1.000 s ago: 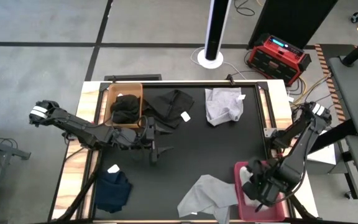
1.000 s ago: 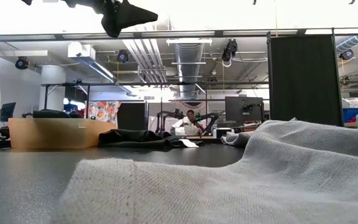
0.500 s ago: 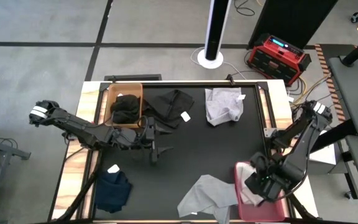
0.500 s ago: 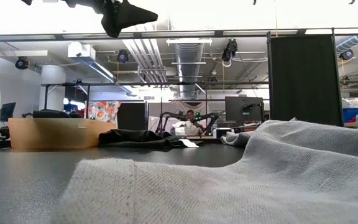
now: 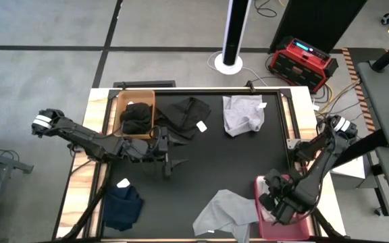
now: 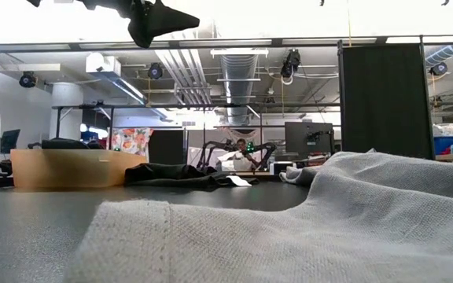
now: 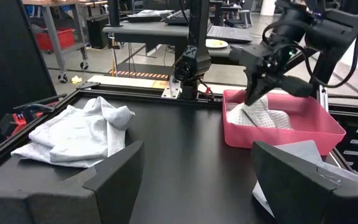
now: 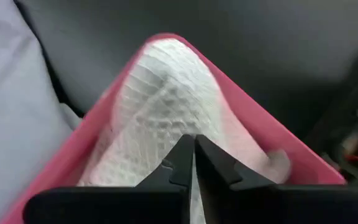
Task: Sort towels by color in basket
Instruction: Put the white towel into the pink bin
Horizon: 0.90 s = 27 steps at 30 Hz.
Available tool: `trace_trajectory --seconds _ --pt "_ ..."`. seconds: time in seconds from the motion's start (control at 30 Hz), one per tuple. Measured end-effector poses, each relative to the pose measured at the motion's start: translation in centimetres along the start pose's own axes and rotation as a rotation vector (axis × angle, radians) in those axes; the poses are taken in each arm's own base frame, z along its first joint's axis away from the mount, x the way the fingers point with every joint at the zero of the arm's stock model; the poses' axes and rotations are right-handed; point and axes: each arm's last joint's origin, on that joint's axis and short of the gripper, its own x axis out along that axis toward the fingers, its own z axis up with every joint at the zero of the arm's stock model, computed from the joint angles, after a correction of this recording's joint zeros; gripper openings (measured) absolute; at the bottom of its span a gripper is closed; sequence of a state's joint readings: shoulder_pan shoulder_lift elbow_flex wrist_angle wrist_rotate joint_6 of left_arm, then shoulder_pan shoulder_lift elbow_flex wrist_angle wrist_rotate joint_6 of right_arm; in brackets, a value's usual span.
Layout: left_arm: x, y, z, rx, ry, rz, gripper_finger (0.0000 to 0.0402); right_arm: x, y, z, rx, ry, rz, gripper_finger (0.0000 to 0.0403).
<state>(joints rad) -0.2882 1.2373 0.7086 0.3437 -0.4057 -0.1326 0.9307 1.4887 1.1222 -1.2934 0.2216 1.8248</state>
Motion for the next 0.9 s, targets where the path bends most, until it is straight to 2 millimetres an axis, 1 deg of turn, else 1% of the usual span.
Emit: trace_trajectory --seconds 0.13,0.3,0.47,0.6,0.77,0.83,0.9 --pt "0.0 0.0 0.0 0.000 -0.001 0.004 0.0281 1.5 0.0 0.2 0.031 -0.052 0.011 0.0009" --pt "0.0 0.0 0.0 0.000 0.000 0.004 0.0281 3.1 0.0 0.2 0.036 -0.045 0.028 0.0009" --pt "0.0 0.0 0.0 0.001 0.002 0.005 0.0281 3.9 0.2 -0.2 0.038 0.018 0.063 0.0009" --pt "0.0 0.0 -0.1 0.003 0.005 0.005 0.0281 4.2 0.5 -0.6 0.033 0.100 0.088 0.0009" --pt "0.0 0.0 -0.1 0.003 0.007 0.005 0.0281 4.1 0.5 -1.3 0.006 0.307 0.061 0.0009" --pt "0.0 0.0 -0.1 0.003 0.007 0.005 0.0281 3.4 0.4 -1.3 0.000 0.383 0.058 0.0009" --pt "0.0 0.0 -0.1 0.004 0.008 0.005 0.0281 2.2 0.5 -1.2 -0.002 0.433 0.085 0.0009"
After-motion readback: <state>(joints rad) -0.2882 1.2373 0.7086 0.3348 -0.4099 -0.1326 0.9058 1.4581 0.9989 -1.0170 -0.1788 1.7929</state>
